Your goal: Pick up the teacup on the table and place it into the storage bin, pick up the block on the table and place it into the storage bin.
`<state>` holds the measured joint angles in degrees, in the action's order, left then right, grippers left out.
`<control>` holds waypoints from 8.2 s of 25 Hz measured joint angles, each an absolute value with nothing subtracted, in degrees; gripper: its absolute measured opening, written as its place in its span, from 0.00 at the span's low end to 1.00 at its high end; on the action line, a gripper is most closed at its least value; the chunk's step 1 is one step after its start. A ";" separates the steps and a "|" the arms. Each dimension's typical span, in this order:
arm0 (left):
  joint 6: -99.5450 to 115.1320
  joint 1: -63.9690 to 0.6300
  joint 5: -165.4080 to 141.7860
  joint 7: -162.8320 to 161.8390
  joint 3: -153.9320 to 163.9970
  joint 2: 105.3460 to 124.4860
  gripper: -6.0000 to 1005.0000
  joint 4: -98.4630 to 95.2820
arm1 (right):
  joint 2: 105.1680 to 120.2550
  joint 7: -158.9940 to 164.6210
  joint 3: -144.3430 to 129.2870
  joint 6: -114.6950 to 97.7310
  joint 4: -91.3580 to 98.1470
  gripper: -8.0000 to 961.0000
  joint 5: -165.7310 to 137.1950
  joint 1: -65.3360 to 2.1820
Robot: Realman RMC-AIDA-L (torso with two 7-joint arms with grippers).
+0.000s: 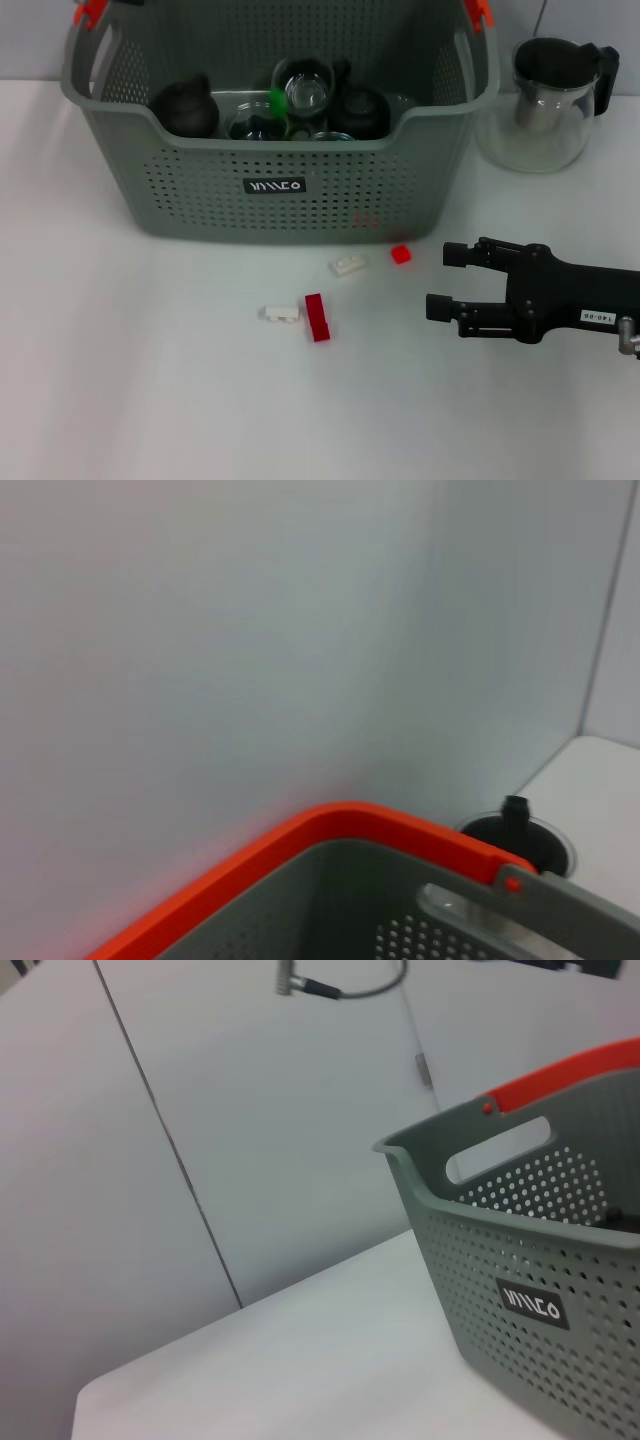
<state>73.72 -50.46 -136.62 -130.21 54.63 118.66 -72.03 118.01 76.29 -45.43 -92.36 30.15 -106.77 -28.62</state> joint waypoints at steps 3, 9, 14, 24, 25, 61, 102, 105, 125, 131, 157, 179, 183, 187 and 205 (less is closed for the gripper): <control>79.16 -49.21 -135.43 -131.69 54.20 118.69 0.60 -76.99 | 117.78 76.21 -45.33 -92.39 30.14 0.95 -106.78 -28.27; 102.41 -42.00 -126.21 -123.00 59.27 122.08 0.89 -92.30 | 117.50 76.20 -45.27 -91.83 29.79 0.95 -106.80 -28.14; 109.40 -34.58 -128.78 -120.07 71.76 124.27 0.92 -97.87 | 117.35 76.21 -45.26 -91.34 29.57 0.95 -106.79 -28.03; 94.82 -33.63 -140.14 -118.88 79.49 124.43 0.92 -79.07 | 117.25 76.26 -45.35 -90.59 28.90 0.95 -106.86 -27.96; 92.45 -34.04 -141.42 -119.17 79.59 124.42 0.92 -77.23 | 117.24 76.26 -45.39 -90.55 28.87 0.95 -106.86 -27.96; 70.32 -38.43 -150.03 -121.34 84.52 124.46 0.43 -58.67 | 117.34 76.06 -45.46 -90.40 28.12 0.95 -106.96 -27.95; 84.38 -44.91 -114.18 -121.51 44.74 118.24 0.14 -69.11 | 117.16 75.76 -45.46 -90.17 28.13 0.95 -106.96 -27.39; 77.13 -46.20 -115.12 -122.04 46.41 118.20 0.17 -66.71 | 117.16 75.76 -45.63 -90.21 28.13 0.95 -106.96 -27.59; 82.11 -38.64 -112.38 -122.42 50.10 121.83 0.89 -73.13 | 116.65 76.19 -45.69 -90.14 28.17 0.95 -107.05 -27.50; 98.61 -37.93 -112.08 -116.42 50.32 121.24 0.93 -73.86 | 116.63 76.06 -45.70 -90.12 28.13 0.95 -107.05 -27.35; 81.42 -39.61 -145.31 -124.71 84.37 124.37 0.93 -66.31 | 116.71 76.46 -45.62 -89.72 27.95 0.95 -107.05 -26.89; 70.43 -44.39 -149.59 -129.56 93.60 124.61 0.90 -57.09 | 116.71 75.92 -45.69 -89.73 27.60 0.95 -107.14 -26.36; 69.91 -44.40 -149.52 -129.67 94.85 124.66 0.88 -57.02 | 116.64 75.85 -45.56 -89.71 27.55 0.95 -107.14 -26.35; 68.74 -44.38 -149.57 -130.24 95.50 124.71 0.86 -56.84 | 116.63 75.85 -45.52 -89.69 27.52 0.95 -107.14 -26.36; 78.07 -42.31 -147.18 -131.93 90.40 124.52 0.68 -67.01 | 116.63 75.90 -45.35 -88.94 27.42 0.95 -107.13 -26.19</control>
<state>78.07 -42.31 -147.18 -131.93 90.40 124.52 -67.01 116.63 75.90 -45.35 -88.94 27.42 -107.13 -26.19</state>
